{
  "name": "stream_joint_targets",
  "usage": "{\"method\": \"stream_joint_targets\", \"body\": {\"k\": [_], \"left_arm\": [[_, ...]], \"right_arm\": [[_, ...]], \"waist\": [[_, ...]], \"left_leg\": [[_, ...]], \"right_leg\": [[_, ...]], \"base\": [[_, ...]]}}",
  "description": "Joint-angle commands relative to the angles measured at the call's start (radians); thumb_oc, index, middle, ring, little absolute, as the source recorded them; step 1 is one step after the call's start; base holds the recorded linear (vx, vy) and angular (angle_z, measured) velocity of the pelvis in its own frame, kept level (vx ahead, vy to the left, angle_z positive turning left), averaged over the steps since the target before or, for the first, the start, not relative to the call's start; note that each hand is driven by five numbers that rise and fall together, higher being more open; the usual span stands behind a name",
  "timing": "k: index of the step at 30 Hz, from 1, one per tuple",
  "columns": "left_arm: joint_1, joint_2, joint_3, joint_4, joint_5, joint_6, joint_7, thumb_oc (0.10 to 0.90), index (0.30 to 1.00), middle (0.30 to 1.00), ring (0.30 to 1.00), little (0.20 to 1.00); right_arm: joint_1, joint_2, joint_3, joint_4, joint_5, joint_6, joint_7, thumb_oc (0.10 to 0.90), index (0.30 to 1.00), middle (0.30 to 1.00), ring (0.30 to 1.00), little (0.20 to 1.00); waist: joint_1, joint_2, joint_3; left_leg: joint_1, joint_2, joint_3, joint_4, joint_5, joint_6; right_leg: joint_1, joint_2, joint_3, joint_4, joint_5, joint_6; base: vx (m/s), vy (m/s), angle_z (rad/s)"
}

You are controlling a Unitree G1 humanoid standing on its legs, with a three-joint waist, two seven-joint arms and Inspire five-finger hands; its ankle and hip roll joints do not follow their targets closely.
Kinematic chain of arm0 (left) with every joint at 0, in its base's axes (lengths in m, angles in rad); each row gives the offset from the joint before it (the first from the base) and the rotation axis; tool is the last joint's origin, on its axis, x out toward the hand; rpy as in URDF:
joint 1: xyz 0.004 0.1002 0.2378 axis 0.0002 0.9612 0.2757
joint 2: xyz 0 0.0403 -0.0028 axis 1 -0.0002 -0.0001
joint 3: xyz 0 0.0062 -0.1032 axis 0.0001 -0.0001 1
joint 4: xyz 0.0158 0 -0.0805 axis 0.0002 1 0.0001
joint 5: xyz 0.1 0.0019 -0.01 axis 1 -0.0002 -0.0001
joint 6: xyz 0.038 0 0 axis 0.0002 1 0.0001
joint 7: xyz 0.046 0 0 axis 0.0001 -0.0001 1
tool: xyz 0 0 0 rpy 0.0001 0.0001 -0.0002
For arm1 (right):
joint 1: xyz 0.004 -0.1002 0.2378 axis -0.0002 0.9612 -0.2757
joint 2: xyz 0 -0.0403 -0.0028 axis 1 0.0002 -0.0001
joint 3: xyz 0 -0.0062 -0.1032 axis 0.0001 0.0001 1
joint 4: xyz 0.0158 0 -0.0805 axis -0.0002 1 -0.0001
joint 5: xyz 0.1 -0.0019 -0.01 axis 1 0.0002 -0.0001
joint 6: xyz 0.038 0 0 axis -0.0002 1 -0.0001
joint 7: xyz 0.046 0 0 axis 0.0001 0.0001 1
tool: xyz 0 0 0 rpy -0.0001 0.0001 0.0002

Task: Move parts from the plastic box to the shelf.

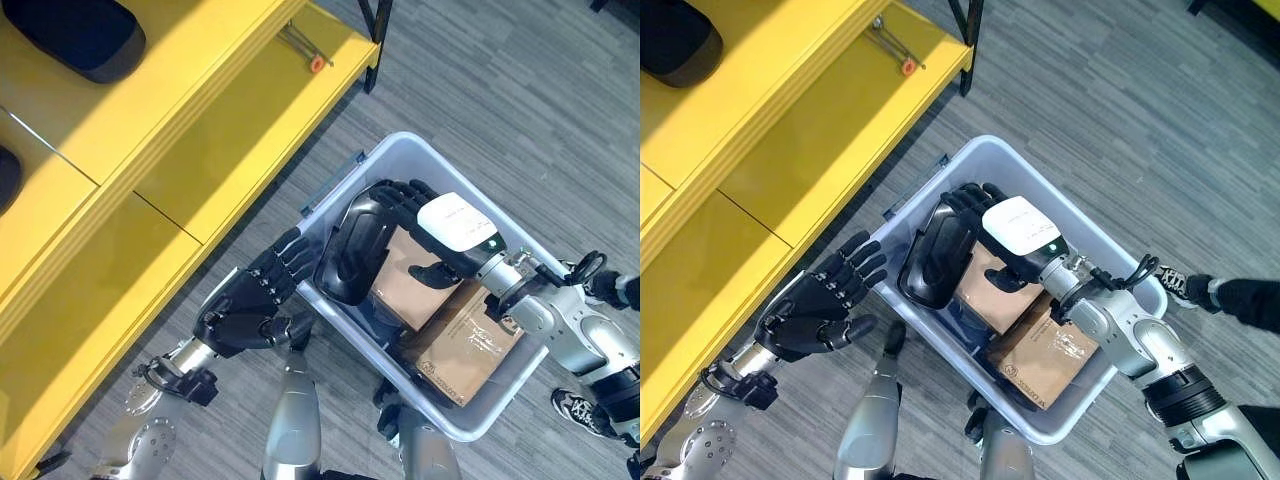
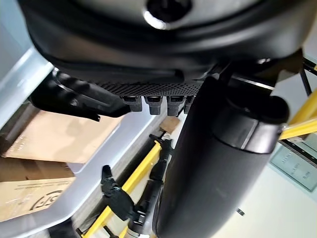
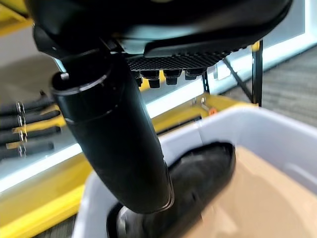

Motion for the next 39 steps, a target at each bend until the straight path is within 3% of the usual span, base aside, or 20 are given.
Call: {"method": "stream_joint_targets", "body": {"k": [1, 8, 19, 30, 39], "left_arm": [[0.002, 0.015, 0.007, -0.12, -0.033, -0.103, -0.049, 0.9, 1.0, 1.0, 1.0, 1.0], [0.003, 0.026, 0.002, -0.118, -0.059, -0.111, -0.094, 0.9, 1.0, 1.0, 1.0, 1.0], [-0.013, 0.044, -0.014, -0.127, -0.04, -0.132, -0.078, 0.9, 1.0, 1.0, 1.0, 1.0], [-0.038, 0.056, -0.009, -0.102, -0.011, -0.167, -0.056, 0.9, 1.0, 1.0, 1.0, 1.0], [-0.062, 0.07, -0.027, -0.115, 0.005, -0.177, -0.029, 0.9, 1.0, 1.0, 1.0, 1.0]], "right_arm": [[-0.111, -0.073, 0.001, -0.097, -0.024, -0.074, -0.135, 0.9, 1.0, 1.0, 1.0, 1.0], [-0.107, -0.107, 0.03, -0.073, -0.106, -0.069, -0.175, 0.9, 1.0, 1.0, 1.0, 1.0], [-0.153, -0.112, 0.081, -0.012, -0.264, -0.066, -0.318, 0.9, 1.0, 1.0, 1.0, 1.0], [-0.272, -0.105, 0.164, 0.013, -0.316, -0.059, -0.323, 0.9, 1.0, 1.0, 1.0, 1.0], [-0.321, -0.087, 0.229, 0.009, -0.372, -0.032, -0.322, 0.9, 1.0, 1.0, 1.0, 1.0]], "waist": [[-0.023, 0.02, -0.056], [-0.028, 0.039, -0.03], [-0.023, 0.044, -0.008], [-0.004, 0.049, -0.008], [0.0, 0.026, -0.008]], "left_leg": [[0.003, 0.012, 0.061, -0.048, -0.012, 0.014], [-0.036, 0.013, 0.059, -0.038, -0.004, 0.016], [-0.124, 0.016, 0.055, -0.029, 0.007, 0.019], [-0.275, 0.012, 0.033, 0.008, 0.02, 0.026], [-0.435, -0.009, 0.004, 0.08, -0.003, 0.035]], "right_leg": [[0.008, 0.034, 0.063, 0.152, -0.174, -0.038], [-0.038, 0.029, 0.07, 0.187, -0.182, -0.039], [-0.138, 0.03, 0.075, 0.252, -0.202, -0.043], [-0.297, 0.033, 0.077, 0.361, -0.226, -0.051], [-0.465, 0.015, 0.09, 0.49, -0.26, -0.051]], "base": [[-0.07, 0.015, 0.01], [-0.06, -0.011, 0.01], [-0.05, -0.043, 0.0], [-0.04, -0.045, 0.04], [0.0, -0.064, 0.07]]}}
